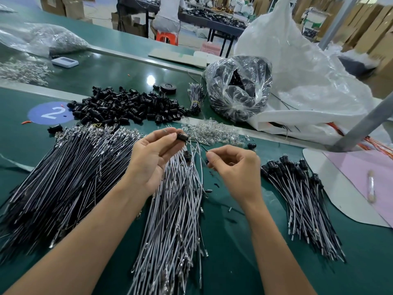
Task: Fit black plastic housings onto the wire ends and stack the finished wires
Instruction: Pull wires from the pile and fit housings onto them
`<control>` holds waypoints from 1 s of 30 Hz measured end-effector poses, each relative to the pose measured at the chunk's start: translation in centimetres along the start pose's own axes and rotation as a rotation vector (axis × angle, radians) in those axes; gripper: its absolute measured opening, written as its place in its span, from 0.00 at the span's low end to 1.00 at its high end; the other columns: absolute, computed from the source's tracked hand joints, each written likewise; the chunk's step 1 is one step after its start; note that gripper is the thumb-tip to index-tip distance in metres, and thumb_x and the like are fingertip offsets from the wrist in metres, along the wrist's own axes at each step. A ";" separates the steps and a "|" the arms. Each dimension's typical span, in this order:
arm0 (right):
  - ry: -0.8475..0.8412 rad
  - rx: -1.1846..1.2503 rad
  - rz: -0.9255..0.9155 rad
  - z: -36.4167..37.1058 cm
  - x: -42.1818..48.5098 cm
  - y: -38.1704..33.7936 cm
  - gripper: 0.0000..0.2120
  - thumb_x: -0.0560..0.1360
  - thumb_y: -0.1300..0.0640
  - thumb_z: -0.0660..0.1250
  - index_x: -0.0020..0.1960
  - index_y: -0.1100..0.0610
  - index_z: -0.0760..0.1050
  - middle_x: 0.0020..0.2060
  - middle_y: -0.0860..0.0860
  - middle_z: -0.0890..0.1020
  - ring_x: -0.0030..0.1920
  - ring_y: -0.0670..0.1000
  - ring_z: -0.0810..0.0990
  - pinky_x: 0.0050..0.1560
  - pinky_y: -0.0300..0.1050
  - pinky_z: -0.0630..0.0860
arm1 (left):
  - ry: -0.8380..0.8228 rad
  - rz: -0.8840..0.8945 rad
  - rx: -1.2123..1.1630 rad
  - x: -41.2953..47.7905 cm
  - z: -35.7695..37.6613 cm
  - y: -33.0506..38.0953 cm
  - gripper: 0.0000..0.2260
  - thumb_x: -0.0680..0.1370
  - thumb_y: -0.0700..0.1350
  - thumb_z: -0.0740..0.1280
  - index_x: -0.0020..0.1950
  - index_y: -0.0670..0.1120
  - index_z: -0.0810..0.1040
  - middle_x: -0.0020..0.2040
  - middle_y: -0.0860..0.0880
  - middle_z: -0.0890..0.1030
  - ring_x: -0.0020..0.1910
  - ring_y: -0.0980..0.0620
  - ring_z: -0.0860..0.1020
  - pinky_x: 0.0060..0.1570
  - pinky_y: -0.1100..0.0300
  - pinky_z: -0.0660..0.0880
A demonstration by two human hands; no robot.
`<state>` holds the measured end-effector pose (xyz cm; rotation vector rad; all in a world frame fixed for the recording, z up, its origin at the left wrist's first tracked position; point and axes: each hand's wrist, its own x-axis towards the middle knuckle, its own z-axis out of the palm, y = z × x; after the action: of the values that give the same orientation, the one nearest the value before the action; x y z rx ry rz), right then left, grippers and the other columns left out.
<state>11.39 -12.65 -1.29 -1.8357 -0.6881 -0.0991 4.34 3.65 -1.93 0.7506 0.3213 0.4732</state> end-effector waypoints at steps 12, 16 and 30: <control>0.013 -0.083 -0.071 0.6 -0.1 0.0 0.02 0.72 0.60 0.75 0.40 0.56 0.85 0.30 0.47 0.83 0.30 0.47 0.80 0.33 0.39 0.76 | -0.116 0.023 0.073 -0.3 0.4 -0.5 0.10 0.66 0.34 0.70 0.47 0.38 0.80 0.47 0.41 0.85 0.47 0.47 0.85 0.44 0.61 0.81; 0.003 -0.058 -0.045 0.9 -0.1 0.0 0.02 0.72 0.61 0.75 0.43 0.56 0.84 0.32 0.46 0.84 0.32 0.43 0.82 0.36 0.34 0.76 | -0.140 0.014 0.116 -0.6 0.7 -1.0 0.14 0.66 0.34 0.71 0.52 0.38 0.79 0.48 0.40 0.85 0.47 0.46 0.85 0.44 0.62 0.81; 0.011 -0.191 -0.189 1.7 -0.5 0.0 0.07 0.71 0.61 0.76 0.49 0.58 0.83 0.33 0.47 0.84 0.34 0.45 0.81 0.36 0.35 0.77 | -0.093 0.014 0.270 -0.7 0.8 -1.5 0.09 0.66 0.42 0.74 0.43 0.39 0.84 0.42 0.42 0.85 0.42 0.48 0.85 0.45 0.61 0.81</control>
<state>10.51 -11.35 -2.13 -1.9460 -0.8679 -0.3085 4.58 1.91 -2.38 1.0351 0.2965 0.4114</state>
